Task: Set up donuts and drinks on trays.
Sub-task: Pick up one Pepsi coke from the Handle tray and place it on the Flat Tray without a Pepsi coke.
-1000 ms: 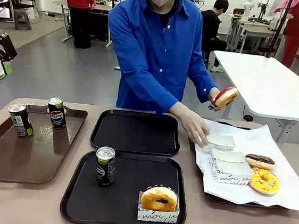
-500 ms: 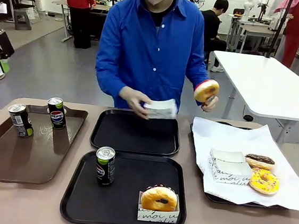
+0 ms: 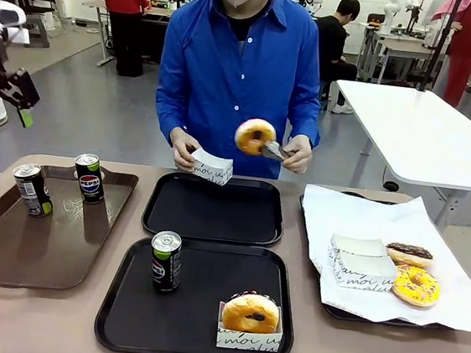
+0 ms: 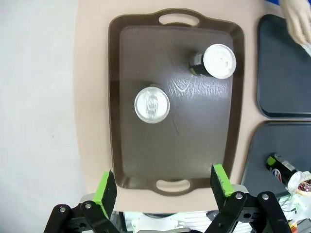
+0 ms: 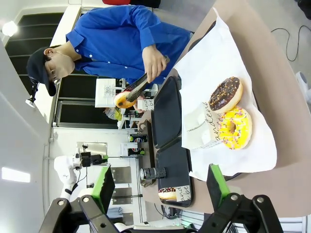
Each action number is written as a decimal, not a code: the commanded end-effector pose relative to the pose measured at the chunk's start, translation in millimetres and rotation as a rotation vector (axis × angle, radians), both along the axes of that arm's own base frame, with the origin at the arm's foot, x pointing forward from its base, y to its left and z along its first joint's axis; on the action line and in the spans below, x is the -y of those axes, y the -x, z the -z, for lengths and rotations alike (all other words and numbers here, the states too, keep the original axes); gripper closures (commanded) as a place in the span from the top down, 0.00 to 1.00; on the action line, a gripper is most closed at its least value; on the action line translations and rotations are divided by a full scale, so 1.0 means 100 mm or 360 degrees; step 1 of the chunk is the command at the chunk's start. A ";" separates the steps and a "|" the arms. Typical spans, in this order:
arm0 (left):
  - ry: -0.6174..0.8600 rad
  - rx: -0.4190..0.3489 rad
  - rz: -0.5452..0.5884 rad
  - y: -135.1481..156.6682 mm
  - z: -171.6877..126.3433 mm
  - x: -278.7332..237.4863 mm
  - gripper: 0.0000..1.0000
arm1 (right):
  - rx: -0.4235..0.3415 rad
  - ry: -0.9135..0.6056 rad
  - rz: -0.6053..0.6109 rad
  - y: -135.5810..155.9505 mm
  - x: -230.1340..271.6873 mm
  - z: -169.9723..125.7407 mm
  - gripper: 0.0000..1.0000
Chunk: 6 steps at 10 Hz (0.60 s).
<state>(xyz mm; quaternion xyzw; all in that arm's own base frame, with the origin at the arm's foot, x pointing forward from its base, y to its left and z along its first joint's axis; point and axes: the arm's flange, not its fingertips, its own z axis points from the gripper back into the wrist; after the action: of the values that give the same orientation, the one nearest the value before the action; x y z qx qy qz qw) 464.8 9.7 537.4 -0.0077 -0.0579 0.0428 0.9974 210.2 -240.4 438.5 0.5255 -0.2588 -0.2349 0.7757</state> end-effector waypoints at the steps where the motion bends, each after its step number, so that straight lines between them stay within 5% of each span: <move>1: -0.0056 -0.0045 -0.0003 -0.13 0.22 -0.09 1.00 | 0.0059 -0.0016 -0.0001 -0.03 0.01 0.00 1.00; 6: -0.0004 -0.0046 0.0007 -0.31 0.82 -0.19 1.00 | 0.0059 -0.0016 -0.0001 -0.03 0.01 0.00 1.00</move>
<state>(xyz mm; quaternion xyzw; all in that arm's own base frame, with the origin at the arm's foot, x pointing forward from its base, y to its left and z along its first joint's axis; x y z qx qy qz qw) 494.0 23.6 462.7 -0.0013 -0.0287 0.0517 0.9982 210.1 -240.4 438.5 0.5255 -0.2589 -0.2349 0.7757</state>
